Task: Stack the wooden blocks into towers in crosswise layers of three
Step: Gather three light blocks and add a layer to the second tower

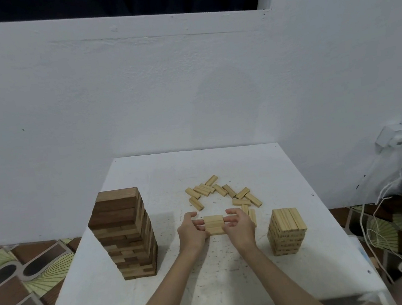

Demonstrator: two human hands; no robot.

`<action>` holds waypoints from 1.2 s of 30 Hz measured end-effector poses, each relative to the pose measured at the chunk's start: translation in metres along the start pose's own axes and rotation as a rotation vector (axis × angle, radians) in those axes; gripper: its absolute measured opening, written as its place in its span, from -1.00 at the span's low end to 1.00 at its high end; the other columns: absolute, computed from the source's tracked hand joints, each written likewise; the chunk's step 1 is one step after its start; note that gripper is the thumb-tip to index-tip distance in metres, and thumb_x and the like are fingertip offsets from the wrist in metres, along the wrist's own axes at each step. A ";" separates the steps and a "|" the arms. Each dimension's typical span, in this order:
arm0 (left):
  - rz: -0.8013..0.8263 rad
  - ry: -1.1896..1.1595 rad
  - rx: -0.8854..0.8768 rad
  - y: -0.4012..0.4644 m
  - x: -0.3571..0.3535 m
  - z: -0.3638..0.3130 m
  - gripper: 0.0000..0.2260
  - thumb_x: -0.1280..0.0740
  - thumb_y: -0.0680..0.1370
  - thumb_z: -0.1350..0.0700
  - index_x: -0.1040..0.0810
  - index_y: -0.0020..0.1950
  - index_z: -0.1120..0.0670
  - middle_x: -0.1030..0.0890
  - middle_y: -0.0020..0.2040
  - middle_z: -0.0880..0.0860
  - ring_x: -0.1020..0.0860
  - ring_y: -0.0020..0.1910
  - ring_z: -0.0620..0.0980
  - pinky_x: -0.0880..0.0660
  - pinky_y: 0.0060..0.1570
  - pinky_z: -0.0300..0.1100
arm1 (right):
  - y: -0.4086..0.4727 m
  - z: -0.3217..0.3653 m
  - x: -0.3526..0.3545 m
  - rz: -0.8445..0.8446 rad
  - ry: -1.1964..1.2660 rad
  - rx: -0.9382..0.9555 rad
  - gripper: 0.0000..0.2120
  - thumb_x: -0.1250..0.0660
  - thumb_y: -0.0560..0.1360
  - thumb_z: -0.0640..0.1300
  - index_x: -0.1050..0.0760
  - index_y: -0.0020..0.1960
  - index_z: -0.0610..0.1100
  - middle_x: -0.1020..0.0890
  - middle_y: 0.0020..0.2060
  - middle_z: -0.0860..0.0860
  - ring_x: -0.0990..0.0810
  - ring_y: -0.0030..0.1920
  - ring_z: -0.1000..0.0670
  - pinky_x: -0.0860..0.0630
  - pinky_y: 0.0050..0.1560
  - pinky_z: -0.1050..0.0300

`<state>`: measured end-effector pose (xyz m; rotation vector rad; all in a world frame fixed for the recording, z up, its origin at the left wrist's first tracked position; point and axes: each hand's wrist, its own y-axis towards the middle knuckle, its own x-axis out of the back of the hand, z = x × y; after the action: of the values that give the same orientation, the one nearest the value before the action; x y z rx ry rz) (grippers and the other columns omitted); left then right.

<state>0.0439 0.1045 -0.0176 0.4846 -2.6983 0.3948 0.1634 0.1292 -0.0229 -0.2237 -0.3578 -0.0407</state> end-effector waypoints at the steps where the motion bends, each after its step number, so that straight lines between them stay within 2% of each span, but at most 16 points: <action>1: -0.004 0.001 0.001 0.000 0.000 0.000 -0.50 -0.37 0.41 0.46 -0.36 0.31 0.24 -0.49 -0.22 -0.06 -0.48 -0.25 -0.16 -0.45 -0.39 -0.46 | 0.000 0.000 0.000 -0.003 0.006 0.002 -0.62 -0.30 0.47 -0.45 -0.45 0.24 -0.20 -0.57 -0.05 -0.05 -0.53 -0.11 0.08 -0.46 -0.29 0.41; 4: -0.016 -0.004 0.008 0.000 0.000 0.000 -0.51 -0.37 0.41 0.45 -0.37 0.30 0.22 -0.49 -0.20 -0.05 -0.47 -0.25 -0.16 -0.43 -0.40 -0.48 | -0.001 0.000 0.000 -0.003 0.015 0.002 -0.61 -0.30 0.46 -0.45 -0.46 0.24 -0.19 -0.56 -0.07 -0.03 -0.53 -0.12 0.10 -0.46 -0.28 0.41; 11: -0.012 -0.038 0.024 -0.001 0.000 -0.003 -0.52 -0.37 0.41 0.46 -0.38 0.29 0.25 -0.52 -0.16 0.02 -0.51 -0.22 -0.10 -0.49 -0.36 -0.39 | 0.000 0.002 0.001 -0.011 0.037 -0.022 -0.63 -0.34 0.44 -0.46 -0.49 0.20 -0.21 -0.60 -0.08 -0.05 -0.58 -0.11 0.07 -0.47 -0.29 0.43; 15: -0.021 -0.056 0.021 -0.003 0.002 -0.004 -0.52 -0.37 0.42 0.45 -0.35 0.30 0.26 -0.50 -0.23 -0.04 -0.49 -0.28 -0.18 -0.46 -0.41 -0.47 | -0.001 0.003 0.002 -0.019 0.068 -0.041 -0.63 -0.36 0.42 -0.45 -0.49 0.17 -0.19 -0.62 -0.08 -0.05 -0.59 -0.11 0.07 -0.48 -0.30 0.42; 18: -0.018 -0.085 0.012 -0.006 0.004 -0.005 -0.50 -0.38 0.41 0.45 -0.34 0.31 0.27 -0.52 -0.19 0.00 -0.50 -0.26 -0.19 -0.45 -0.40 -0.50 | -0.002 0.003 0.003 -0.024 0.085 -0.043 -0.64 -0.36 0.42 -0.44 -0.50 0.17 -0.18 -0.65 -0.06 -0.06 -0.61 -0.07 0.05 -0.49 -0.29 0.43; 23: -0.040 -0.152 -0.029 -0.007 0.010 -0.018 -0.44 -0.47 0.37 0.37 -0.35 0.32 0.24 -0.58 -0.08 0.10 -0.53 -0.23 -0.16 -0.48 -0.35 -0.46 | -0.005 0.019 0.011 -0.039 0.130 0.021 -0.67 -0.32 0.42 -0.45 -0.50 0.13 -0.18 -0.64 -0.10 -0.06 -0.60 -0.10 0.06 -0.48 -0.27 0.47; 26: -0.041 -0.202 -0.055 -0.006 0.016 -0.033 -0.43 -0.48 0.36 0.38 -0.35 0.31 0.24 -0.58 -0.09 0.11 -0.56 -0.22 -0.14 -0.50 -0.34 -0.43 | -0.005 0.034 0.017 -0.051 0.140 0.082 -0.67 -0.31 0.42 -0.43 -0.51 0.13 -0.17 -0.66 -0.07 -0.06 -0.61 -0.07 0.06 -0.49 -0.20 0.42; 30: -0.042 -0.267 -0.102 -0.010 0.022 -0.056 -0.44 -0.44 0.38 0.42 -0.34 0.33 0.25 -0.58 -0.04 0.16 -0.55 -0.23 -0.12 -0.50 -0.35 -0.43 | -0.006 0.058 0.033 -0.076 0.161 0.149 -0.67 -0.34 0.39 -0.44 -0.51 0.08 -0.14 -0.67 -0.12 -0.06 -0.62 -0.13 0.05 -0.48 -0.28 0.46; 32: -0.037 -0.300 -0.130 -0.015 0.022 -0.069 -0.44 -0.43 0.39 0.43 -0.33 0.34 0.25 -0.58 -0.02 0.18 -0.55 -0.23 -0.12 -0.48 -0.36 -0.46 | -0.007 0.069 0.045 -0.085 0.158 0.173 -0.66 -0.37 0.39 -0.43 -0.51 0.07 -0.11 -0.67 -0.12 -0.05 -0.64 -0.14 0.04 -0.50 -0.27 0.43; 36: 0.001 -0.376 -0.177 -0.030 0.015 -0.096 -0.43 -0.46 0.37 0.40 -0.34 0.32 0.22 -0.58 -0.03 0.15 -0.55 -0.22 -0.12 -0.47 -0.35 -0.50 | -0.014 0.085 0.078 -0.109 0.158 0.203 -0.65 -0.39 0.36 -0.43 -0.53 0.05 -0.11 -0.67 -0.17 -0.02 -0.62 -0.23 0.12 -0.48 -0.33 0.46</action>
<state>0.0710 0.1052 0.0799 0.5526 -3.0567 0.0658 0.2065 0.1345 0.0850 0.0005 -0.2144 -0.1277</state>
